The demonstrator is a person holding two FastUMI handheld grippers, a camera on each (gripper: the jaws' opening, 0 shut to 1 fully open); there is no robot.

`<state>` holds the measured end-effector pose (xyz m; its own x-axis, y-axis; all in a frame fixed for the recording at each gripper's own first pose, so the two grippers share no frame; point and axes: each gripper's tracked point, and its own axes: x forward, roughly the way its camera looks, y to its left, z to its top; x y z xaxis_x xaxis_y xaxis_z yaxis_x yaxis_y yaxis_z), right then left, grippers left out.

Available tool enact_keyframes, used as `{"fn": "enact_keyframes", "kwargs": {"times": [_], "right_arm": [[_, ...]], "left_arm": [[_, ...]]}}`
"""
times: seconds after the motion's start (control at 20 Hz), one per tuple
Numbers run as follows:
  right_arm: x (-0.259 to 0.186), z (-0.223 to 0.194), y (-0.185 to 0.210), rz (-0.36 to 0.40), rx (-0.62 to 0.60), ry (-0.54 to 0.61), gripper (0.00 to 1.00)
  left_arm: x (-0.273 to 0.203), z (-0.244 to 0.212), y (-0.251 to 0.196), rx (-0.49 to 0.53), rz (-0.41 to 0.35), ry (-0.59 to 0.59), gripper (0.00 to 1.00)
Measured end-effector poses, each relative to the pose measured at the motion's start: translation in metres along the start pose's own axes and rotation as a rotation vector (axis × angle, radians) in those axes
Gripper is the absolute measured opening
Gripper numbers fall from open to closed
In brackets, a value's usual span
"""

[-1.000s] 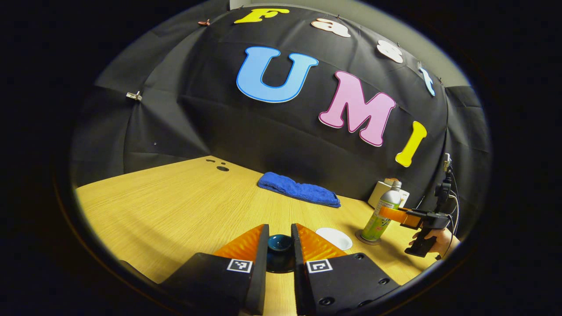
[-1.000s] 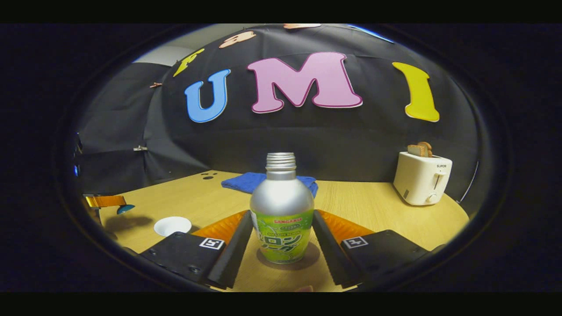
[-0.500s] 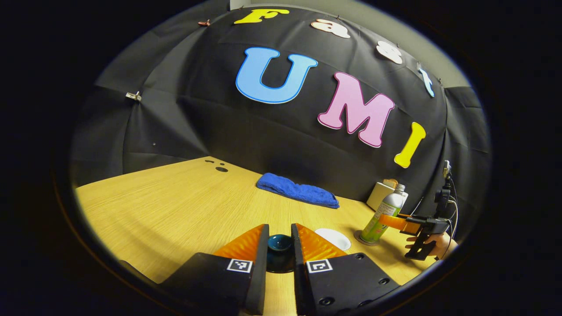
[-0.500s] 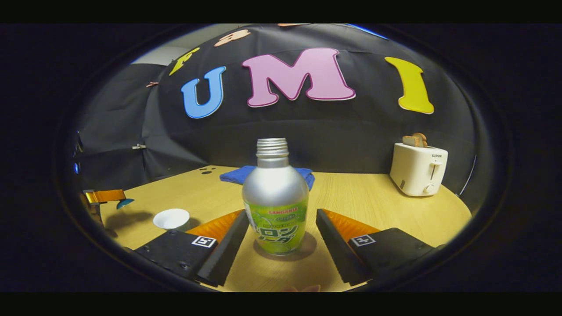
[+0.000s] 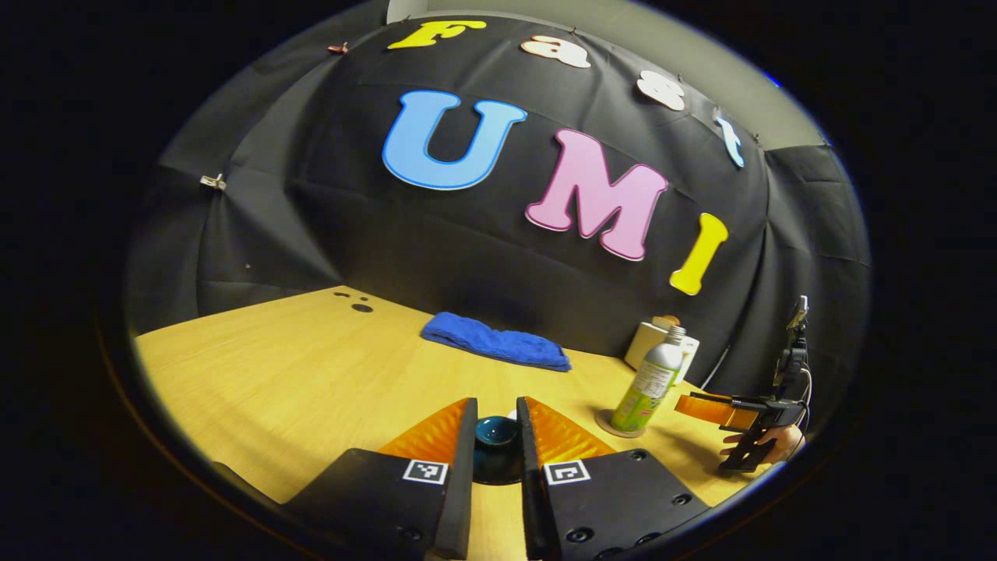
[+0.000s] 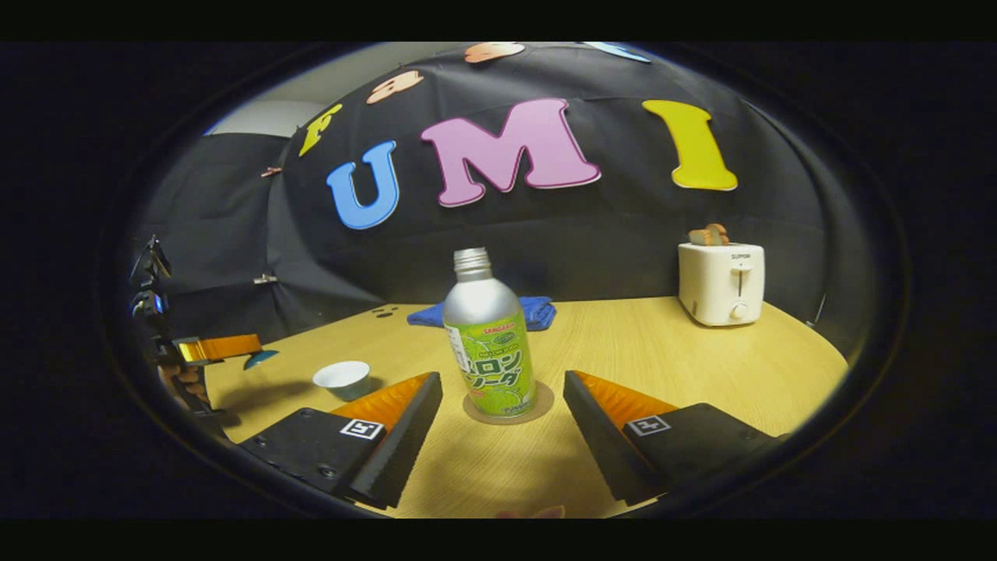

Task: Open the teacup lid with one hand, grasp the water bottle and pour water into the teacup with the other hand; after pouring, place the water bottle on the coaster and then close the teacup lid.

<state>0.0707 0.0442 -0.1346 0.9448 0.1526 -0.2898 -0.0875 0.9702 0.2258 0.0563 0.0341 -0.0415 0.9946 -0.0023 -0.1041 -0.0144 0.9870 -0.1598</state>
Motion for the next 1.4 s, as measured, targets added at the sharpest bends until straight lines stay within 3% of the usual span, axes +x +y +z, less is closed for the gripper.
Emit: {"fn": "enact_keyframes", "kwargs": {"times": [0.05,0.25,0.5,0.65,0.8,1.4], "right_arm": [[-0.011,0.008,-0.006,-0.037,-0.004,-0.033,0.98],[-0.057,0.027,-0.023,-0.126,-0.042,-0.131,0.98],[-0.09,0.035,-0.028,-0.114,-0.096,-0.133,0.98],[-0.099,0.035,-0.024,-0.061,-0.087,-0.106,0.98],[-0.106,0.049,-0.048,-0.116,-0.136,-0.137,0.98],[-0.119,0.061,-0.065,-0.131,-0.041,-0.181,0.98]], "left_arm": [[0.004,-0.002,-0.005,0.002,-0.005,0.007,0.31],[0.026,-0.008,-0.028,0.02,-0.017,0.034,0.3],[0.058,-0.005,-0.034,0.104,0.025,0.042,0.34],[0.074,-0.013,-0.034,0.141,0.06,0.063,0.3],[0.087,-0.026,-0.038,0.19,0.076,0.09,0.31],[0.104,-0.053,-0.039,0.22,0.108,0.129,0.31]]}}
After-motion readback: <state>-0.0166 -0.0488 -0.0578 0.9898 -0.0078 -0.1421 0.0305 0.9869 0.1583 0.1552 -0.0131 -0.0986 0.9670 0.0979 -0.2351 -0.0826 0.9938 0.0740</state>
